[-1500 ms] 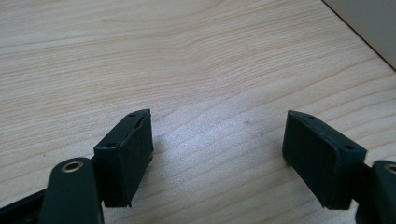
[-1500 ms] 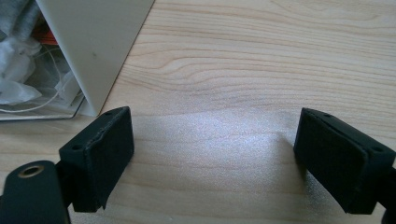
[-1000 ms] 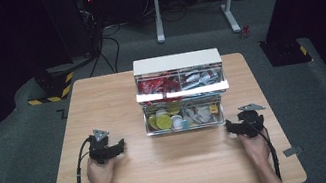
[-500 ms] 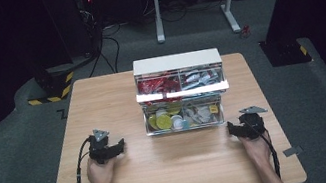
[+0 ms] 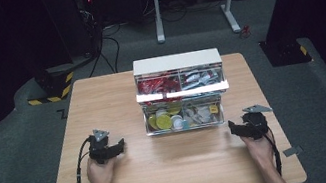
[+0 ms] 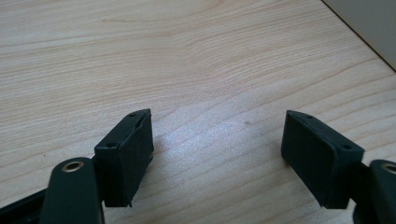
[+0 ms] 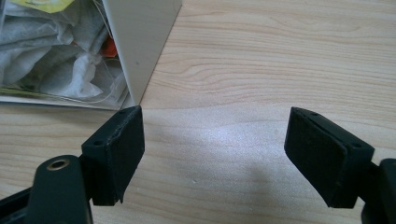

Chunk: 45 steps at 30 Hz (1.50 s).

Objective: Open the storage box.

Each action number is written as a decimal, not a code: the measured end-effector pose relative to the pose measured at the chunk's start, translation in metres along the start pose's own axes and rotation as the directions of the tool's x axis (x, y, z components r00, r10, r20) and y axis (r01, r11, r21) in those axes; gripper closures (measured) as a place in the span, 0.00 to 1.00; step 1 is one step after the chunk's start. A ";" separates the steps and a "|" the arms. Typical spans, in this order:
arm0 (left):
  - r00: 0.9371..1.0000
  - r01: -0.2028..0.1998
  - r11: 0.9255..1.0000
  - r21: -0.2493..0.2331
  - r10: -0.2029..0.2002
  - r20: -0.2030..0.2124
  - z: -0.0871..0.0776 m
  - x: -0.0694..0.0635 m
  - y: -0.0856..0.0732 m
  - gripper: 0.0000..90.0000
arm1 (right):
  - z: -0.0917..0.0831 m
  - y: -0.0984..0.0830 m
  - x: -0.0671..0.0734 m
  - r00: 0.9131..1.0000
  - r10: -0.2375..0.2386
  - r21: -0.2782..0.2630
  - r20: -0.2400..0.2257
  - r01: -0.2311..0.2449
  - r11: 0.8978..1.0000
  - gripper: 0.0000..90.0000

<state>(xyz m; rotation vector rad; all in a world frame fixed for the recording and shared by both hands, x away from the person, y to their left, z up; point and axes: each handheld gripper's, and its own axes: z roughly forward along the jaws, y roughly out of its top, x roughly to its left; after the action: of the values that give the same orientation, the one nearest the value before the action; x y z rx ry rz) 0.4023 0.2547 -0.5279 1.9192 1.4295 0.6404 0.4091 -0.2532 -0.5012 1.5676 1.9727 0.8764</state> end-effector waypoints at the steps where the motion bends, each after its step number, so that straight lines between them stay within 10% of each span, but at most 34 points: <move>1: 1.000 -0.001 1.000 0.002 0.001 0.000 0.000 0.000 0.000 0.28 | 0.000 0.000 0.000 1.000 -0.002 0.006 0.006 0.002 1.000 0.22; 30: 1.000 -0.001 1.000 0.000 0.001 -0.006 0.000 0.000 0.000 0.29 | -0.043 0.024 0.003 0.993 -0.058 -0.119 -0.099 0.046 0.992 0.36; 45: 1.000 0.002 1.000 -0.001 -0.002 -0.008 0.000 -0.001 0.000 0.29 | -0.065 0.054 0.038 0.981 -0.113 -0.191 -0.157 0.082 0.978 0.27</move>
<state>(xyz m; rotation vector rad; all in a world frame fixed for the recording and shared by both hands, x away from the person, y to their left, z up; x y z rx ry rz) 0.4025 0.2541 -0.5280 1.9161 1.4357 0.6480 0.3906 -0.2213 -0.4162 1.3190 1.9990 1.1468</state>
